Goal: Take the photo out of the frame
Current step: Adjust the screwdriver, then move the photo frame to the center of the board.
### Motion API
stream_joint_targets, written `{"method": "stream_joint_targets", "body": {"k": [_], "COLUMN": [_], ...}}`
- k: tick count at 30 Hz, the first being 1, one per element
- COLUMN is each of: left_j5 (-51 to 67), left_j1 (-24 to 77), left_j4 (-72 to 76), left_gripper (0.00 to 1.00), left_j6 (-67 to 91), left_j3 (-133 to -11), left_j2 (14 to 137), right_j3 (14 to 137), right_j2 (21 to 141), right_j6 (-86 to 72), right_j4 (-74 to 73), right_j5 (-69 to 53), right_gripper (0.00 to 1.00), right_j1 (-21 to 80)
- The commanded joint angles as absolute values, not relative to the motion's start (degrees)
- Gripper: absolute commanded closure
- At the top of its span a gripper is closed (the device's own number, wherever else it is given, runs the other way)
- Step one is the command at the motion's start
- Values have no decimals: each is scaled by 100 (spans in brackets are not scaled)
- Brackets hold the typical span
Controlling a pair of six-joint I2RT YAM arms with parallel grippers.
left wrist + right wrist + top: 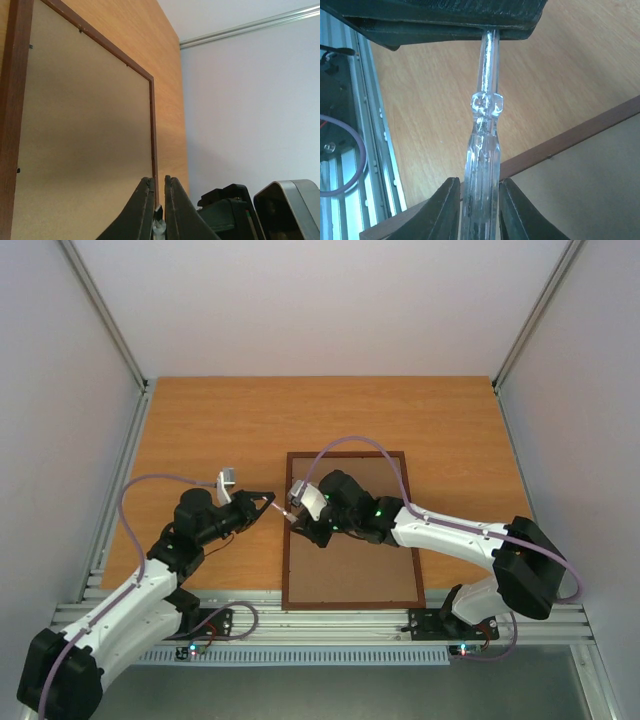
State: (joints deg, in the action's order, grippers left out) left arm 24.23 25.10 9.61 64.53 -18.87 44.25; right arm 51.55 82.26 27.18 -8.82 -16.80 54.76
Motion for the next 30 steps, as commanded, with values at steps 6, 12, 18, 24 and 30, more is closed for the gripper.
{"method": "stream_joint_targets", "body": {"k": [6,12,18,24,30], "left_j5": [2412,1997,1396,1154,755], "left_j1": [2514,2514,2514,2596,3050], "left_j4": [703,-767,-2399,-3062,-3077], "left_gripper": [99,79,55,42,38], "left_j6": [6122,5413,4333,3608,3349], "left_j3": [-2177,-2780,-3664,-4290,-4927], "left_j2": [4567,4768,5453,6713,8101], "right_j3": [5456,5448,5371,5159,5036], "right_j2": [8271,8178,8022,7915,7997], "right_j6": [3046,3206,3228,3182,3174], "right_j4": [-1128,-1592,-2253,-2431,-2434], "right_j5": [-1470,-1338,-1075,-865,-625], "right_gripper": [94,99,99,99,99], "right_j1": [5431,5161,4706,4412,4332]}}
